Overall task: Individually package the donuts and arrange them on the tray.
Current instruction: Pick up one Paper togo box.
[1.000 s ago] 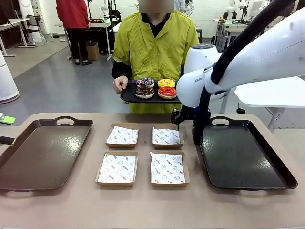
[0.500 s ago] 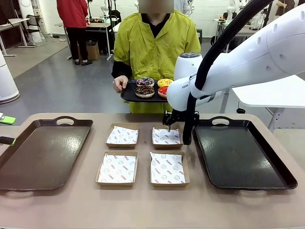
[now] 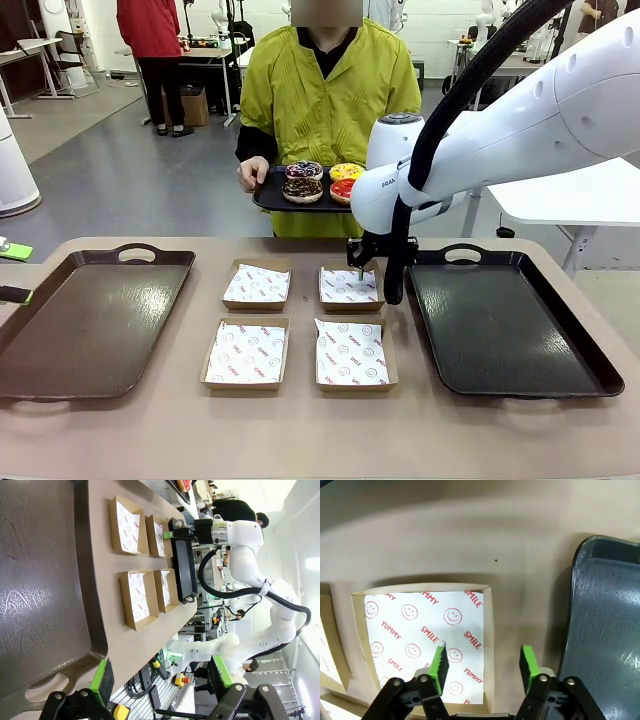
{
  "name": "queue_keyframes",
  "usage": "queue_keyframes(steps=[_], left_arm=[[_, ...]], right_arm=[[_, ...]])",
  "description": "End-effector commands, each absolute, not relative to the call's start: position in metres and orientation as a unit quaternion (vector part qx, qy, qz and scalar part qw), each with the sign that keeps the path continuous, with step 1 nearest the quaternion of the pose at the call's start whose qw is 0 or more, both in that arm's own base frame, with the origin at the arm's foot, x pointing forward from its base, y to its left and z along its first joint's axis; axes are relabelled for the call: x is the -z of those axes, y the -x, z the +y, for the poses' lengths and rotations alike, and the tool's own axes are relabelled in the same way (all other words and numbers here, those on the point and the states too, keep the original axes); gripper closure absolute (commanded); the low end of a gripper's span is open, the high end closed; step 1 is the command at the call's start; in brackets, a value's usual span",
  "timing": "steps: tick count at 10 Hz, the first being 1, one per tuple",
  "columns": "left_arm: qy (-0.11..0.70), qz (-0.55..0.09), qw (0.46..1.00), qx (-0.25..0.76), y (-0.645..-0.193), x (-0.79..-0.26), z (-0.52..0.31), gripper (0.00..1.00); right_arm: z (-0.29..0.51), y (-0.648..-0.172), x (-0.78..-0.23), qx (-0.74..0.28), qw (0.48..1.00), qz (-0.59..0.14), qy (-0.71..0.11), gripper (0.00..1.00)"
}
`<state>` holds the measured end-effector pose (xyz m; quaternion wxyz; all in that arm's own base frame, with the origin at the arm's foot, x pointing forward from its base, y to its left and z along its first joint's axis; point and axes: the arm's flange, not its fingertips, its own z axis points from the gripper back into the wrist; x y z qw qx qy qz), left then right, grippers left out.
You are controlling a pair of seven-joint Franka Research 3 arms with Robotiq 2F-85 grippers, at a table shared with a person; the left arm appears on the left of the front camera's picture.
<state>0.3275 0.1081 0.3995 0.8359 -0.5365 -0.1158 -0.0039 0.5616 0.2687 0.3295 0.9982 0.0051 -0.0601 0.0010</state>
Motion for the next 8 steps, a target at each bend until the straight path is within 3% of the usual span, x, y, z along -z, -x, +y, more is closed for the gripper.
queue_keyframes(steps=[1,2,8], left_arm=[[0.539,-0.121,0.833,0.004,-0.3283,-0.4007,0.1078,0.00],[0.539,-0.121,0.833,0.004,-0.3283,-0.4007,0.1078,0.00],[0.539,-0.121,0.833,0.004,-0.3283,-0.4007,0.1078,0.00]], right_arm=[[0.2666,-0.5633,-0.3268,-0.006,0.998,-0.055,-0.024,0.64],[0.2664,-0.5627,-0.3267,-0.006,0.998,-0.054,-0.025,1.00],[0.2637,-0.5627,-0.3259,0.017,0.998,-0.053,-0.034,1.00]])
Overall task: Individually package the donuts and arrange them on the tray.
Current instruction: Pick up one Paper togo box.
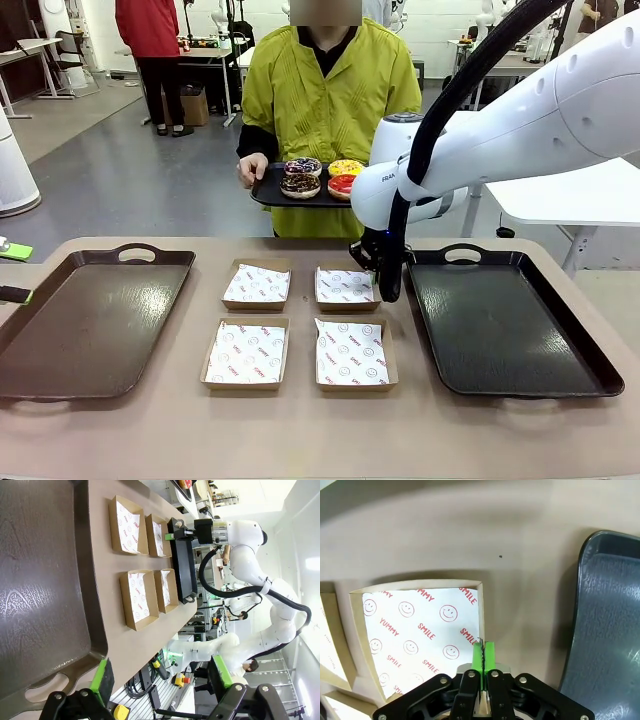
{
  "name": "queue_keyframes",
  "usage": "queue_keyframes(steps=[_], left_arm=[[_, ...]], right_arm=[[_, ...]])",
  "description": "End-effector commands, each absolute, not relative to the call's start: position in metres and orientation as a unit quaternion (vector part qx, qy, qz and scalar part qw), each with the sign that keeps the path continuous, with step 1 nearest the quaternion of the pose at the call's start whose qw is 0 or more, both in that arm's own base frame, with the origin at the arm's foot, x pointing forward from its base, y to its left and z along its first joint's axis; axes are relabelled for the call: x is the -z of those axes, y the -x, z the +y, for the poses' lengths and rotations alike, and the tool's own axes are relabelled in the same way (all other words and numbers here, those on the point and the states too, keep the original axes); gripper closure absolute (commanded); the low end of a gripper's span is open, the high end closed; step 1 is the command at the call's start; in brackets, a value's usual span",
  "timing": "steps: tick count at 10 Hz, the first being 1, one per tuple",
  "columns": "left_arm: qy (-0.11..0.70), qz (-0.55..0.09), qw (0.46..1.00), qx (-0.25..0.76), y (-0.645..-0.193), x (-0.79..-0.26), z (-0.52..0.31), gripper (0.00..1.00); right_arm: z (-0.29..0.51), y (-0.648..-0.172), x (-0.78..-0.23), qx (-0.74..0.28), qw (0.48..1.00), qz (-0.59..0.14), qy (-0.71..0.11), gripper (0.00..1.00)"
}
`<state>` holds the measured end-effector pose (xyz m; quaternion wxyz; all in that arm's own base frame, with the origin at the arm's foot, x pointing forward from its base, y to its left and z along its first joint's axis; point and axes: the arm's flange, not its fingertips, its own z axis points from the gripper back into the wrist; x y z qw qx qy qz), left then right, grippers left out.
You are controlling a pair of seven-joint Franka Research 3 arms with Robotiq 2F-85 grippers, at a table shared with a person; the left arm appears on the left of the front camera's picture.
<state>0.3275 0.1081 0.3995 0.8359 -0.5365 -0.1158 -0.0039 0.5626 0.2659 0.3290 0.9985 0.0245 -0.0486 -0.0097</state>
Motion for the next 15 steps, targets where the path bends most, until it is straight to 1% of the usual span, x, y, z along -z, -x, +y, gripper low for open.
queue_keyframes(steps=[1,2,3,4,5,7,9,12,14,15], left_arm=[[0.539,-0.121,0.833,0.004,-0.328,-0.401,0.108,0.00],[0.539,-0.121,0.833,0.004,-0.328,-0.401,0.108,0.00],[0.539,-0.121,0.833,0.004,-0.328,-0.401,0.108,0.00],[0.539,-0.121,0.833,0.004,-0.328,-0.401,0.108,0.00],[0.539,-0.121,0.833,0.004,-0.328,-0.401,0.108,0.00],[0.539,-0.121,0.833,0.004,-0.328,-0.401,0.108,0.00],[0.539,-0.121,0.833,0.004,-0.328,-0.401,0.108,0.00],[0.539,-0.121,0.833,0.004,-0.328,-0.401,0.108,0.00],[0.539,-0.121,0.833,0.004,-0.328,-0.401,0.108,0.00],[0.539,-0.121,0.833,0.004,-0.328,-0.401,0.108,0.00]], right_arm=[[0.263,-0.563,-0.326,0.022,0.998,-0.053,-0.035,1.00],[0.264,-0.561,-0.330,0.038,0.997,-0.049,-0.037,1.00],[0.265,-0.554,-0.342,0.032,0.998,-0.031,-0.052,1.00],[0.268,-0.543,-0.368,0.014,0.998,0.000,-0.055,1.00],[0.270,-0.531,-0.405,-0.008,0.999,0.006,-0.053,1.00],[0.265,-0.517,-0.465,-0.024,0.998,-0.008,-0.049,1.00],[0.258,-0.511,-0.503,-0.020,0.999,-0.025,-0.039,1.00],[0.243,-0.520,-0.519,-0.012,0.999,-0.017,-0.030,1.00],[0.212,-0.526,-0.522,-0.027,0.999,-0.007,-0.034,1.00],[0.197,-0.527,-0.523,-0.019,0.999,-0.010,-0.042,1.00]])
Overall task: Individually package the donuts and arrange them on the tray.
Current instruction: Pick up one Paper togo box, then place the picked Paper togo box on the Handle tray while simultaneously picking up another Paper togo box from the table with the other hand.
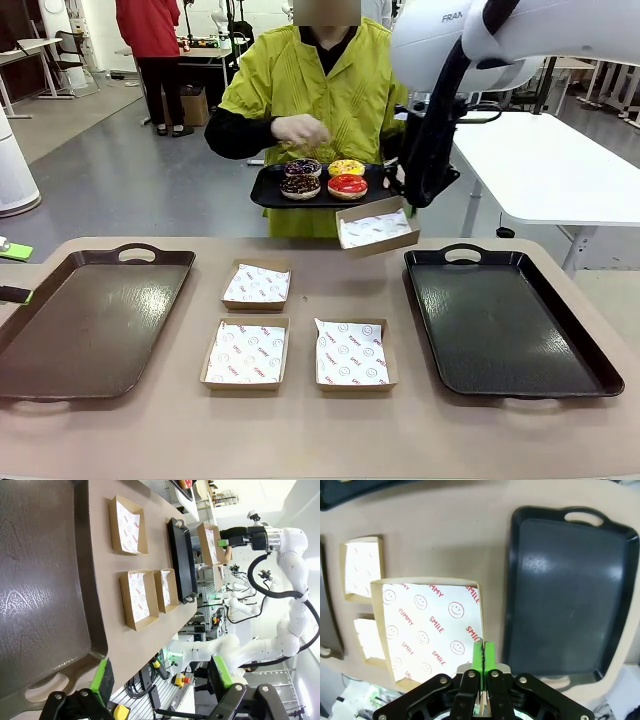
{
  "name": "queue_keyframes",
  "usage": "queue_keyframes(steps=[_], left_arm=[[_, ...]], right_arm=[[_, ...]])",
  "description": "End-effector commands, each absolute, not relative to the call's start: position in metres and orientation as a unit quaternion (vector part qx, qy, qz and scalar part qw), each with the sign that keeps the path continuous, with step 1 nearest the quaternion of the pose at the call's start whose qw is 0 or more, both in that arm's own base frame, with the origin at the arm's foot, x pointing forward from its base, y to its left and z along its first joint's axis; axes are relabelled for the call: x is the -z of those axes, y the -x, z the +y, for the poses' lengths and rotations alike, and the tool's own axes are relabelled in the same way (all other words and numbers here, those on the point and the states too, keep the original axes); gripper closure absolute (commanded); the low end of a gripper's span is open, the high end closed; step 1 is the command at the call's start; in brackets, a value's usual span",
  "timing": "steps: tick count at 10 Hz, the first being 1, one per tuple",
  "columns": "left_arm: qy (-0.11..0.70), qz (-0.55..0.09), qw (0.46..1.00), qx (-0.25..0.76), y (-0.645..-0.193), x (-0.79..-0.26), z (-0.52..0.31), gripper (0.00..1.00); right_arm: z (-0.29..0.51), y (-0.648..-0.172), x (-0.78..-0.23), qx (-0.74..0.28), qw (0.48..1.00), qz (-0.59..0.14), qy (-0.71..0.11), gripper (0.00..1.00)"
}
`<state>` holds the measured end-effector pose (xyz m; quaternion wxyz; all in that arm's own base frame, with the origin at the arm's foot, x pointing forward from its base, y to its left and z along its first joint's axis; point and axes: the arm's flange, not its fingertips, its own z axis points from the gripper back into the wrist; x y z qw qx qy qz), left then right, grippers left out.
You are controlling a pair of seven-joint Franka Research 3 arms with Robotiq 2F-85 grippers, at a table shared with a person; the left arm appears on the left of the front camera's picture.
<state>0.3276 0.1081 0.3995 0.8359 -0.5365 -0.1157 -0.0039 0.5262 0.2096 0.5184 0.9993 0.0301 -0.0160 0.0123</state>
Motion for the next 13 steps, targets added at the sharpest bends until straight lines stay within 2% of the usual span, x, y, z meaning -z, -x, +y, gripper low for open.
queue_keyframes(steps=[1,13], left_arm=[[0.539,-0.121,0.833,0.004,-0.328,-0.401,0.108,0.00],[0.539,-0.121,0.833,0.004,-0.328,-0.401,0.108,0.00]], right_arm=[[0.184,-0.527,-0.523,-0.017,0.999,-0.010,-0.047,1.00],[0.181,-0.534,-0.522,-0.008,0.999,-0.017,-0.034,1.00]])
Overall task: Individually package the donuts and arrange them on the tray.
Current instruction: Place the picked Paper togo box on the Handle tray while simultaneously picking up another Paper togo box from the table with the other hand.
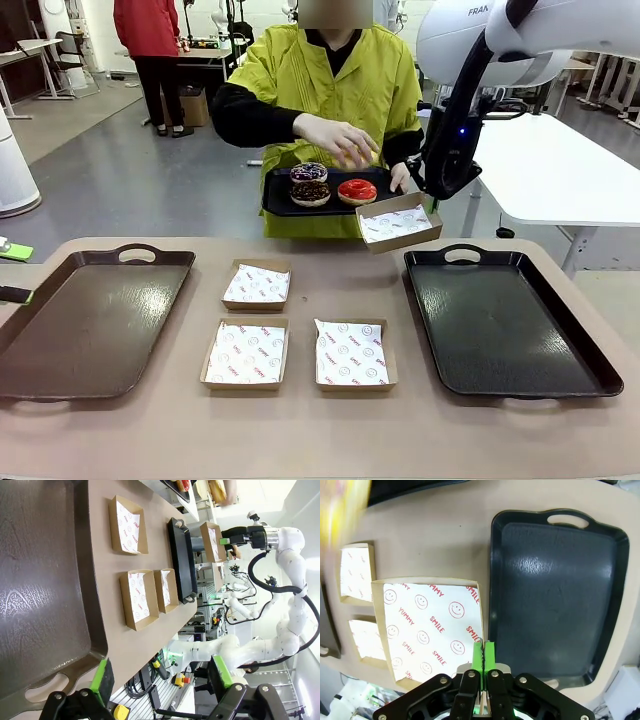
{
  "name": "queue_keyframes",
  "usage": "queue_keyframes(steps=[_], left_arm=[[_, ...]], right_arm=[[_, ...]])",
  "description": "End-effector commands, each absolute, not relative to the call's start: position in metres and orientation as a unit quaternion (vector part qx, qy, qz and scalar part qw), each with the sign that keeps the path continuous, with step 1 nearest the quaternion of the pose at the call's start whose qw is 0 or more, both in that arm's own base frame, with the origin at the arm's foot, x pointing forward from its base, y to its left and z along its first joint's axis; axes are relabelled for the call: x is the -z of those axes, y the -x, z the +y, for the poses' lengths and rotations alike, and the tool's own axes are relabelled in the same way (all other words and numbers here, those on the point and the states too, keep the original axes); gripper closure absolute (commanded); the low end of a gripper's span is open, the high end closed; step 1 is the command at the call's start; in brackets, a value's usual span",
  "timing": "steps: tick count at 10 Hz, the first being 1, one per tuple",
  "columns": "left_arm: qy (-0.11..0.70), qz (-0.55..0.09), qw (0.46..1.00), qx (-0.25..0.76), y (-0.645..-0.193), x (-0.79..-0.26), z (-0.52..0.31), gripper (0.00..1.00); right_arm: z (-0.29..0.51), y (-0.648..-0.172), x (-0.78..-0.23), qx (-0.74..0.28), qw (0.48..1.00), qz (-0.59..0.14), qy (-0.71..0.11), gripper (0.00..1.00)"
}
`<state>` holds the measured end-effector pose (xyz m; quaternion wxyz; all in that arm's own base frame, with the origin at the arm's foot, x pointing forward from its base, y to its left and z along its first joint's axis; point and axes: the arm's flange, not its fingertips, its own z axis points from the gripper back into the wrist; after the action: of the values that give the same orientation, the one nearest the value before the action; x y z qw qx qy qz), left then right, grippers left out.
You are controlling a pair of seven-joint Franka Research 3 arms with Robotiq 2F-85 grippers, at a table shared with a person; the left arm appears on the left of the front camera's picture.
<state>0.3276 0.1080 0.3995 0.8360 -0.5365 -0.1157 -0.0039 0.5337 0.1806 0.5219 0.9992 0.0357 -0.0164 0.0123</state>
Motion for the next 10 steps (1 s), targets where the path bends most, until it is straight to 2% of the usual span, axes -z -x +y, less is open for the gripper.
queue_keyframes(steps=[1,10], left_arm=[[0.539,-0.121,0.833,0.004,-0.3283,-0.4007,0.1078,0.00],[0.539,-0.121,0.833,0.004,-0.3283,-0.4007,0.1078,0.00]], right_arm=[[0.1807,-0.5341,-0.5221,-0.008,0.999,-0.017,-0.034,1.00],[0.1807,-0.5341,-0.5221,-0.008,0.999,-0.017,-0.034,1.00]])
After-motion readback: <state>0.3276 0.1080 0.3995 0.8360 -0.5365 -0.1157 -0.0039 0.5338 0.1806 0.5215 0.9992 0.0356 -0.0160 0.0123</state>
